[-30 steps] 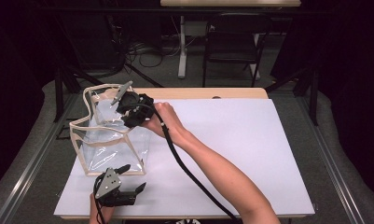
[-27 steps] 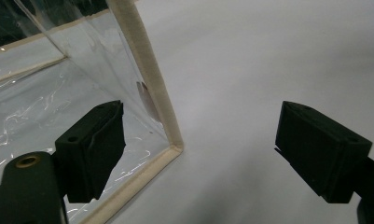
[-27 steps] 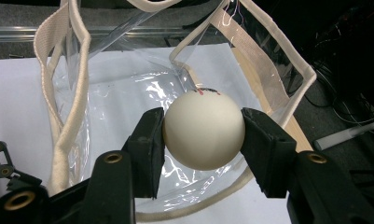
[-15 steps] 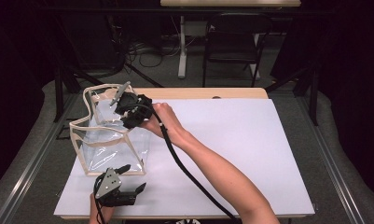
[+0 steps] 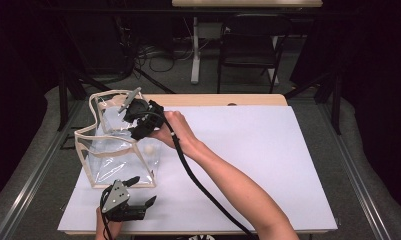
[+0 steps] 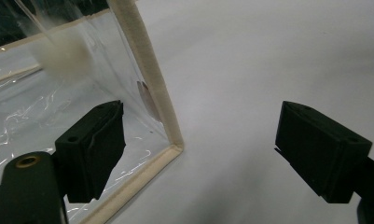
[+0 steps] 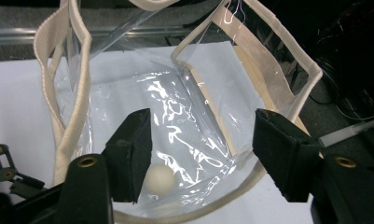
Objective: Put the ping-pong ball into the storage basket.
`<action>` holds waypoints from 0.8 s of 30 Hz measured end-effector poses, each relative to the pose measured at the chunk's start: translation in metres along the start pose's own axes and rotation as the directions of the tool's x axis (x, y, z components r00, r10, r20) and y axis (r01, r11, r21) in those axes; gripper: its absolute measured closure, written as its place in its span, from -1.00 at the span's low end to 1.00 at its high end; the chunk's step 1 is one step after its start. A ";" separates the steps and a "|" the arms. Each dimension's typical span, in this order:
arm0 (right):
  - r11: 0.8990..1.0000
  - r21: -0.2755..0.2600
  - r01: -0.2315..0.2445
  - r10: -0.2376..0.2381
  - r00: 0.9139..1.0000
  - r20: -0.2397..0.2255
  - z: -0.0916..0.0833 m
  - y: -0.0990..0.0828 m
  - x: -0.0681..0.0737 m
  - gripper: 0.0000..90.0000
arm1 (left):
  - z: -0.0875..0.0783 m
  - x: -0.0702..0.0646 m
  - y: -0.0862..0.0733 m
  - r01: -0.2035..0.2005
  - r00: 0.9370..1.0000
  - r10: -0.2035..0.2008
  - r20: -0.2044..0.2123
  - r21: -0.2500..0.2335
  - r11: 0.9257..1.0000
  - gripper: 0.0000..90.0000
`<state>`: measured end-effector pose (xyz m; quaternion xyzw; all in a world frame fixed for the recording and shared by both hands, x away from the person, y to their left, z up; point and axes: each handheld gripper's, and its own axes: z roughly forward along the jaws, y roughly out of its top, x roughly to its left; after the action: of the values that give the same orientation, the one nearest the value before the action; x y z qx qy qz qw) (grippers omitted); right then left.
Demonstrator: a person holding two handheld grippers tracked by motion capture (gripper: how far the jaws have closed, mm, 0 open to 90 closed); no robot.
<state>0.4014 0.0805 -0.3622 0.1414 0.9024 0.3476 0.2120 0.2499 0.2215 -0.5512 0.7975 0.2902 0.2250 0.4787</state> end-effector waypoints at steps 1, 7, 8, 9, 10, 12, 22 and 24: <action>1.000 -0.012 -0.009 0.009 1.000 -0.001 -0.002 -0.001 -0.001 -0.27 | 0.000 0.000 0.000 0.000 1.000 0.000 0.000 0.000 1.000 -0.65; 0.997 -0.055 -0.050 0.050 0.999 -0.004 -0.013 -0.007 -0.005 -0.51 | 0.000 0.000 0.000 -0.003 1.000 0.003 0.000 0.007 1.000 -0.65; 0.997 -0.062 -0.052 0.052 0.999 -0.003 -0.015 -0.008 -0.006 -0.54 | 0.000 0.000 0.000 -0.004 1.000 0.004 0.000 0.007 1.000 -0.65; 0.996 -0.071 -0.055 0.055 0.998 -0.004 -0.018 -0.009 -0.007 -0.58 | 0.000 0.000 0.000 -0.003 1.000 0.003 0.001 0.006 1.000 -0.65; 0.993 -0.093 -0.066 0.066 0.998 -0.007 -0.023 -0.011 -0.008 -0.66 | 0.000 0.000 0.000 -0.004 1.000 0.004 0.001 0.007 1.000 -0.65; 0.991 -0.114 -0.074 0.072 0.997 -0.016 -0.029 -0.013 -0.010 -0.68 | 0.000 0.000 0.000 -0.003 1.000 0.003 0.000 0.008 1.000 -0.65; 0.981 -0.157 -0.113 0.107 0.993 -0.051 -0.046 -0.027 -0.019 -0.83 | 0.001 0.001 0.000 0.000 1.000 0.000 -0.001 0.011 1.000 -0.65; 0.980 -0.163 -0.118 0.111 0.992 -0.051 -0.048 -0.030 -0.021 -0.84 | 0.001 0.001 0.000 0.000 1.000 0.000 -0.002 0.011 1.000 -0.65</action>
<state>0.3931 0.0233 -0.3450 0.1677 0.8650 0.4359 0.1836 0.2512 0.2217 -0.5516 0.7998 0.2920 0.2242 0.4742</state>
